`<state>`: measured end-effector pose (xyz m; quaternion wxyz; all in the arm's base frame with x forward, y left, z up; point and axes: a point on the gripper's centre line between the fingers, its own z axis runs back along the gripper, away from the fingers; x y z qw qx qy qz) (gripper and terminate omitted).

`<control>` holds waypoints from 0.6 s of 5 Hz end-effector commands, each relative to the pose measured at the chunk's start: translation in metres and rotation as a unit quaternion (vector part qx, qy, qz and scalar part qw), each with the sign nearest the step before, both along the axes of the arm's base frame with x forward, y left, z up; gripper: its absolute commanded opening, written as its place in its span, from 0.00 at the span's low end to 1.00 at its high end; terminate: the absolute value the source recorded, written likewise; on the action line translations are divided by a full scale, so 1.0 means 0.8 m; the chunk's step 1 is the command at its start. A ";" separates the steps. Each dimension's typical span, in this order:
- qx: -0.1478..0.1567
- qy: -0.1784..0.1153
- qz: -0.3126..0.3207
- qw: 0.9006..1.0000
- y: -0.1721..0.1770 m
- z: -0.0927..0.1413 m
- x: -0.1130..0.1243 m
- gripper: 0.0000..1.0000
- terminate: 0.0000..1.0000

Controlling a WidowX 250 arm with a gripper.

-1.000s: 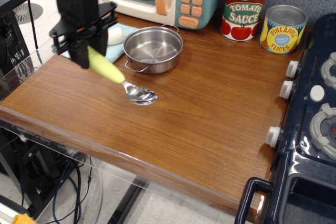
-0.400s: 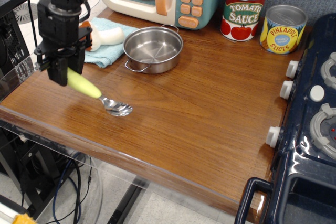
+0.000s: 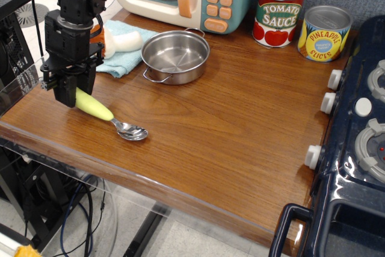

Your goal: Move the spoon to the bottom left corner

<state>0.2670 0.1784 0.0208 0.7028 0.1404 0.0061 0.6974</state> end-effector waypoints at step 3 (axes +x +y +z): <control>-0.007 -0.038 0.036 0.999 -0.030 0.012 -0.013 1.00 0.00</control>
